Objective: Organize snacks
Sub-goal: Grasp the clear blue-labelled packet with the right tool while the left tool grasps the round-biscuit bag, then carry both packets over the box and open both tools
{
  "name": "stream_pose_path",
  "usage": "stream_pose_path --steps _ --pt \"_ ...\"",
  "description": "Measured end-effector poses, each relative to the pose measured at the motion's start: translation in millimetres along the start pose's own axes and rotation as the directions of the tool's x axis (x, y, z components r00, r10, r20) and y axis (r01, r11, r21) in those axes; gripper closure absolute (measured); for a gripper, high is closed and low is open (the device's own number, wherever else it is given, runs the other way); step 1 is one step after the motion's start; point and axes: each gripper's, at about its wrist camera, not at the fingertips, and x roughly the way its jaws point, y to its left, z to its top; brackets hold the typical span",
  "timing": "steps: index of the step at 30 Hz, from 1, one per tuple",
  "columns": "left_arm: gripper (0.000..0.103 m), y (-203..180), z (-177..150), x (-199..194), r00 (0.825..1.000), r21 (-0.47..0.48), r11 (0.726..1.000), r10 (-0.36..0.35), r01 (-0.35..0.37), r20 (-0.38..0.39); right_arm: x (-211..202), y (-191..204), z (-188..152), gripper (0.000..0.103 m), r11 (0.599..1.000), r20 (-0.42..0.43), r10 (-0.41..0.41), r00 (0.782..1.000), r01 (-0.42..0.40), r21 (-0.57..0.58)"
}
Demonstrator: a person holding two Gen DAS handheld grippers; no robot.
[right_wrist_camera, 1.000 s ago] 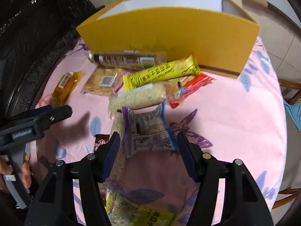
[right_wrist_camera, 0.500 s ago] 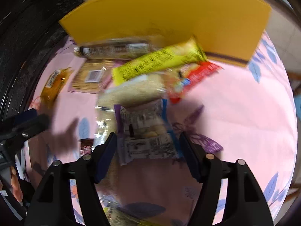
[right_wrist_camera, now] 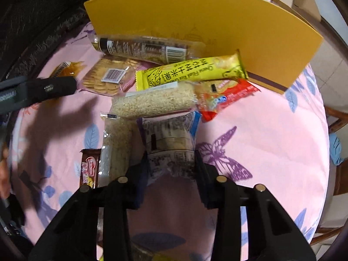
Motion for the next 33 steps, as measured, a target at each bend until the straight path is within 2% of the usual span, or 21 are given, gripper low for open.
stream_pose_path --steps 8,11,15,20,21,22,26,29,33 --pt "0.009 -20 21 33 0.999 0.035 0.999 0.011 -0.010 -0.032 -27 -8 -6 0.063 0.999 0.019 0.033 0.999 -0.033 0.027" --pt "0.008 -21 27 51 0.995 0.028 1.000 0.018 -0.015 -0.095 -28 -3 -10 0.063 0.999 0.023 0.040 0.999 -0.041 0.030" --pt "0.002 -21 31 69 0.990 -0.004 1.000 -0.001 0.000 -0.138 -34 -5 -10 0.063 0.999 0.034 0.042 0.999 -0.043 0.030" --pt "0.002 -35 32 79 0.993 0.105 0.993 0.060 -0.049 -0.103 -40 -12 -11 0.063 0.998 0.041 0.038 0.998 -0.040 0.039" --pt "0.004 -38 31 80 0.992 0.130 0.989 0.079 -0.066 -0.097 -41 -15 -14 0.063 0.998 0.044 0.037 0.998 -0.039 0.043" --pt "0.016 -40 28 78 0.992 0.150 0.984 0.106 -0.094 -0.076 -40 -14 -13 0.063 0.998 0.047 0.035 0.998 -0.037 0.046" --pt "0.035 -34 26 69 0.996 0.132 0.989 0.066 -0.059 -0.055 -38 -14 -14 0.063 0.998 0.056 0.026 0.998 -0.030 0.063" --pt "0.041 -29 23 60 0.998 0.113 0.993 0.051 -0.046 -0.041 -38 -12 -15 0.063 0.997 0.060 0.026 0.998 -0.030 0.064" --pt "0.042 -24 11 46 0.999 0.118 0.993 0.034 -0.030 -0.027 -41 -8 -15 0.063 0.998 0.067 0.029 0.997 -0.033 0.054"
